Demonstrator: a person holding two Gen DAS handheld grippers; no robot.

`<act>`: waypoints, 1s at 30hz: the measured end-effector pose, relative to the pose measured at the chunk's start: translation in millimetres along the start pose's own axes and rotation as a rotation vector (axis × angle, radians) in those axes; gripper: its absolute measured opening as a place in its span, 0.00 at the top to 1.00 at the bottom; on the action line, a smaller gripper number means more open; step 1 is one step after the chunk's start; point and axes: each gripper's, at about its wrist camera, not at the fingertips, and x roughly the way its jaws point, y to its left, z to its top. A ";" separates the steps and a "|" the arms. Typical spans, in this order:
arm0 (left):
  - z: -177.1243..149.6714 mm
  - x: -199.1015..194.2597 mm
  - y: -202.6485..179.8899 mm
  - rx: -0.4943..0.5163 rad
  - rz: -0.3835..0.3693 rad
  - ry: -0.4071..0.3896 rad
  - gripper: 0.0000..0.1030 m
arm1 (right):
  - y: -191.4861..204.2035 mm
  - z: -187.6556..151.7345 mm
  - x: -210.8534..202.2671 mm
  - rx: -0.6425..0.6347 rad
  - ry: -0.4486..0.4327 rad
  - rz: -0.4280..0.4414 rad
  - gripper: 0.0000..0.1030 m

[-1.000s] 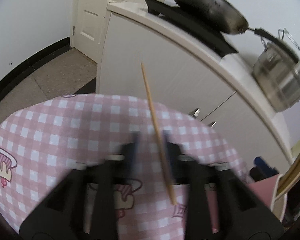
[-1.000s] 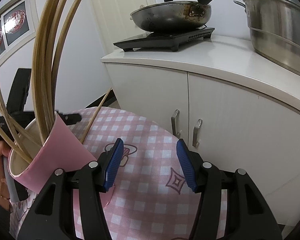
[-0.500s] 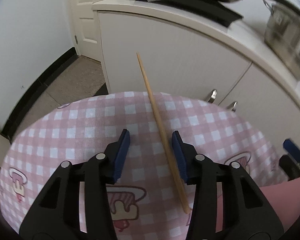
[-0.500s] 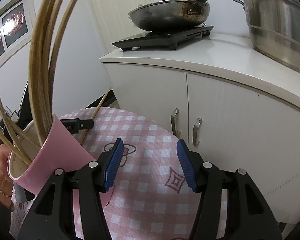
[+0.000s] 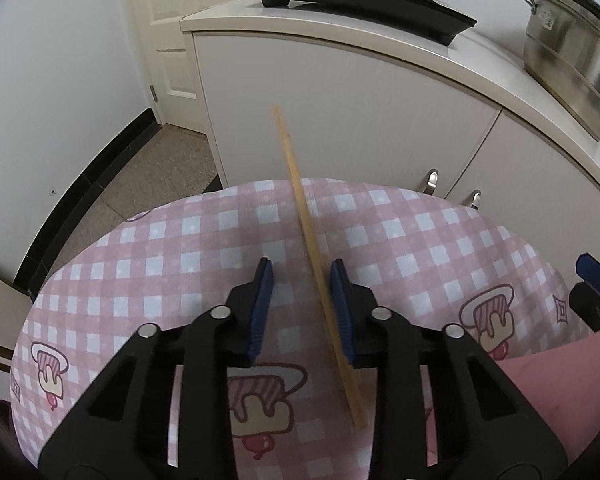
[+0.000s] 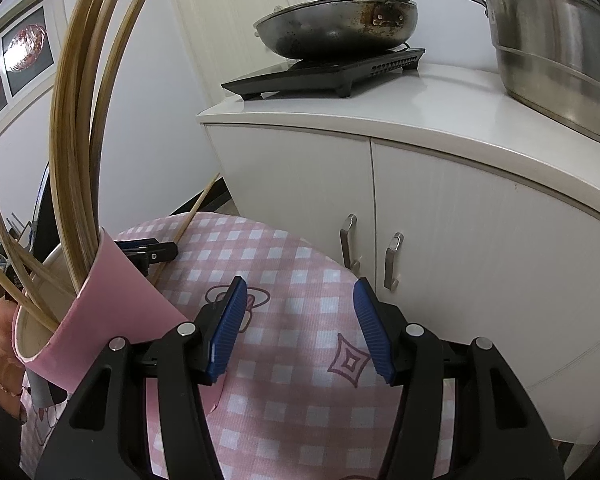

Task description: Organize utensils

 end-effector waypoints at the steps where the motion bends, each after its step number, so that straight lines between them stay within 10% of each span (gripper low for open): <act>1: -1.2 -0.8 1.0 0.000 0.000 -0.002 0.78 | 0.3 0.1 -0.2 -0.001 0.000 0.000 0.49; 30: -97.4 -77.1 48.5 -0.015 -0.092 0.018 0.93 | 9.6 -2.2 -32.6 -0.022 -0.015 0.014 0.48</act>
